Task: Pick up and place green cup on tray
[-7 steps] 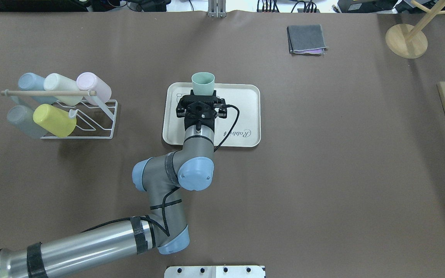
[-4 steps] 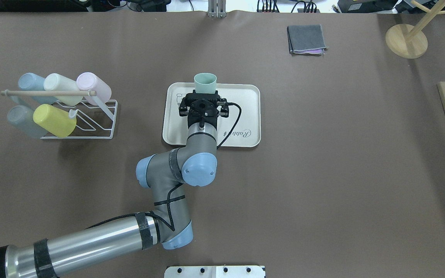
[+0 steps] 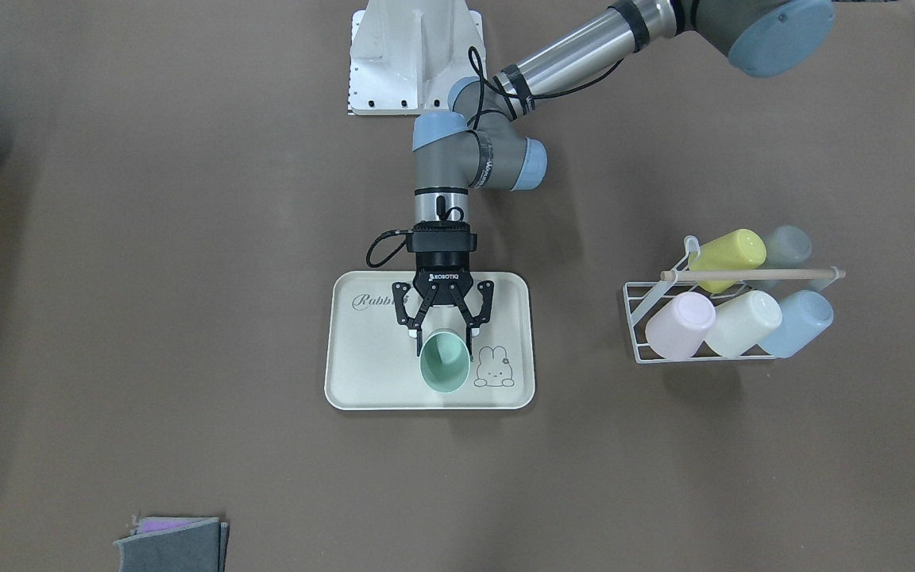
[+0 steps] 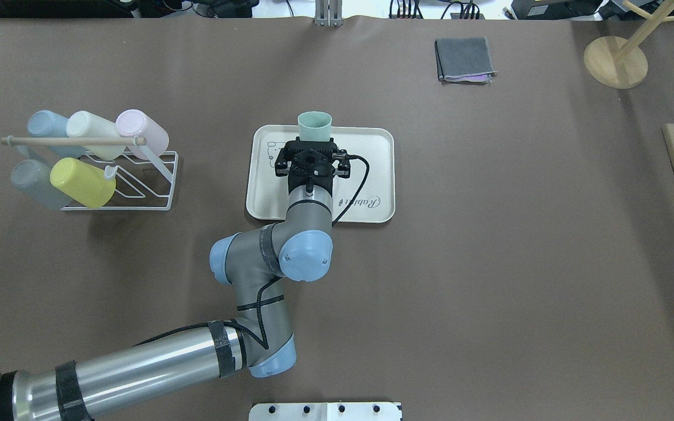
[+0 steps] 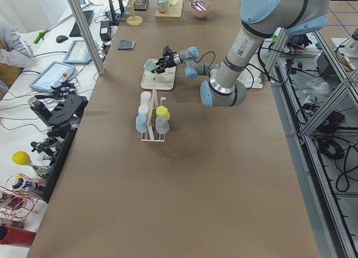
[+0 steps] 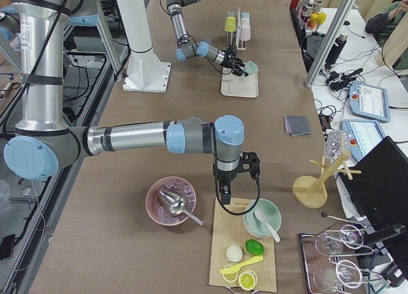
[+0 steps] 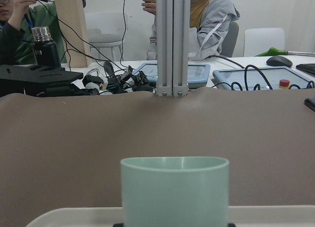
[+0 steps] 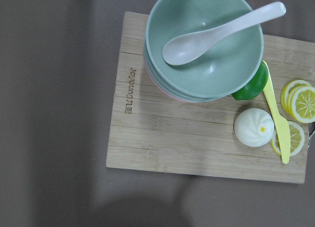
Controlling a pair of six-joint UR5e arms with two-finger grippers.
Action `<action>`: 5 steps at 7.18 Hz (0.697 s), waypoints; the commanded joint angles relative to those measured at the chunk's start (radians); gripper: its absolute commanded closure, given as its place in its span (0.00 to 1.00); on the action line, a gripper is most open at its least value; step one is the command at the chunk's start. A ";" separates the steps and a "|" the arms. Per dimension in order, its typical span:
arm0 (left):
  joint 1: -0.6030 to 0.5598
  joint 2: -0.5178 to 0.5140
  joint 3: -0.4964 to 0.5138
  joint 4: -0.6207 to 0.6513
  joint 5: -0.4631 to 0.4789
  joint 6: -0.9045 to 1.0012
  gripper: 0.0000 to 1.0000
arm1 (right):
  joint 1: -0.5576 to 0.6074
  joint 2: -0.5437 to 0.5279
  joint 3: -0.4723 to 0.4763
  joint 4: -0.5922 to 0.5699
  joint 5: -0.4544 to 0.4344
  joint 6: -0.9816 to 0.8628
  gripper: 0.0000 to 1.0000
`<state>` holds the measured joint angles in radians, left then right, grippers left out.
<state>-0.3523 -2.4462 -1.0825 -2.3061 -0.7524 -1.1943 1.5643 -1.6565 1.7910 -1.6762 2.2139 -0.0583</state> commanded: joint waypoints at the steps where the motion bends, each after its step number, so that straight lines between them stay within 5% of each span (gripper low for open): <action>1: 0.007 -0.002 0.010 0.001 -0.004 -0.019 0.80 | 0.000 -0.006 -0.051 0.080 -0.011 0.000 0.00; 5: 0.016 -0.001 0.006 -0.001 0.002 -0.019 0.61 | 0.000 -0.006 -0.082 0.159 -0.003 0.052 0.00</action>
<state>-0.3388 -2.4490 -1.0731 -2.3059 -0.7538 -1.2133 1.5647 -1.6640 1.7029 -1.5190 2.2061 -0.0371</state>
